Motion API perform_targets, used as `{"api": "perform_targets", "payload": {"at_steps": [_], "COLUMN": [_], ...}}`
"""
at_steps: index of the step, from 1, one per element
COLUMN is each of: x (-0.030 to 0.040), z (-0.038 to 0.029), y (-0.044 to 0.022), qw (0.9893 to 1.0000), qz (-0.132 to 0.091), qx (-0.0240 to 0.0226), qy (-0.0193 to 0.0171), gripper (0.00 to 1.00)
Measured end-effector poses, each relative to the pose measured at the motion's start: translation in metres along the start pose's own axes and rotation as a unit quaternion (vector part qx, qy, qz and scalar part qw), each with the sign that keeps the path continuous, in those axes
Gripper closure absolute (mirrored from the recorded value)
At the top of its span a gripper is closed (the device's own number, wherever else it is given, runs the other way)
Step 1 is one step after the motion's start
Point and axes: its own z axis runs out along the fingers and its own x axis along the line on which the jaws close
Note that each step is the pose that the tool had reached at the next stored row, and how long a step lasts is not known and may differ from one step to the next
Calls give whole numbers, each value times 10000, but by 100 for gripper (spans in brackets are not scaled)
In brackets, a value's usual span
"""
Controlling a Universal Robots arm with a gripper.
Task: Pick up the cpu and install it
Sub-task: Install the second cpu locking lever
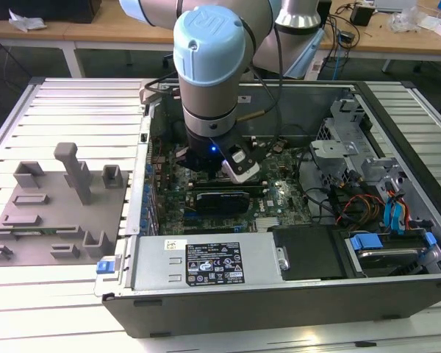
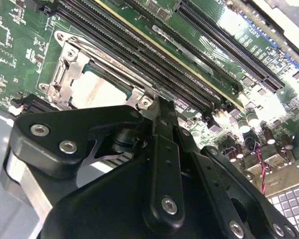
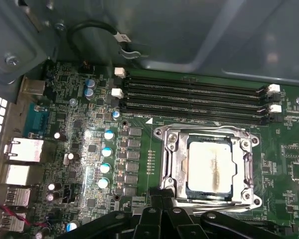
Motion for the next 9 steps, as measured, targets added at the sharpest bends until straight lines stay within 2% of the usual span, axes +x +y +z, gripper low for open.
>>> {"api": "perform_targets", "payload": {"at_steps": [9], "x": [-22], "z": [-16], "y": [-68], "qw": [10000], "qz": [5], "qx": [-1], "qy": [17], "gripper": [89]}}
